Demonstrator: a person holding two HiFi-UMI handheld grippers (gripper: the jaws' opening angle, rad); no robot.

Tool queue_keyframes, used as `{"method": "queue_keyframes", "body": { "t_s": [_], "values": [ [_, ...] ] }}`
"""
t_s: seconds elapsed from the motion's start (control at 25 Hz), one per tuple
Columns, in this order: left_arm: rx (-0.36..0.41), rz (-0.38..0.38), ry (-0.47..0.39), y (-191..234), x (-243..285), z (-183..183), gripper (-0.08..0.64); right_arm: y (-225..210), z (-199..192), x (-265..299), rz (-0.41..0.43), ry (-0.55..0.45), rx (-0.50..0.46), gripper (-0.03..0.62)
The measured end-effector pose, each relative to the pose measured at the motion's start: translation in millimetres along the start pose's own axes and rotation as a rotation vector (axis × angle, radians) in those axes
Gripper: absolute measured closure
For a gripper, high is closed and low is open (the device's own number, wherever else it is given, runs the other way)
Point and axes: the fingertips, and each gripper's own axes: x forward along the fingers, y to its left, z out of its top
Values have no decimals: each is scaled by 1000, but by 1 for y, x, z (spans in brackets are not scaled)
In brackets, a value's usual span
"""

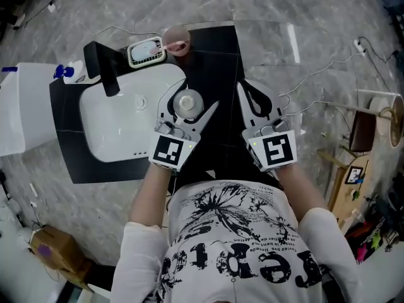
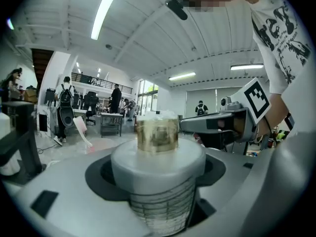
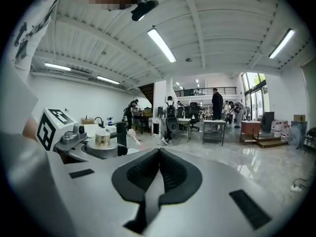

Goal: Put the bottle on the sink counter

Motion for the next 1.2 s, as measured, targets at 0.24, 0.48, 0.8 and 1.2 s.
{"method": "queue_keyframes", "body": {
  "t_s": [0.24, 0.48, 0.8, 1.2],
  "values": [
    [-4, -40, 131, 6, 32, -57, 212, -22, -38, 26, 12, 31, 12, 577],
    [-13, -59, 188, 13, 57, -90, 213, -42, -66, 48, 4, 71, 80, 577],
    [11, -80, 283, 18, 83, -101, 213, -53, -80, 63, 17, 93, 92, 577],
    [5, -54, 316, 22, 87, -103, 213, -57, -79, 69, 27, 98, 89, 577]
  ]
}}
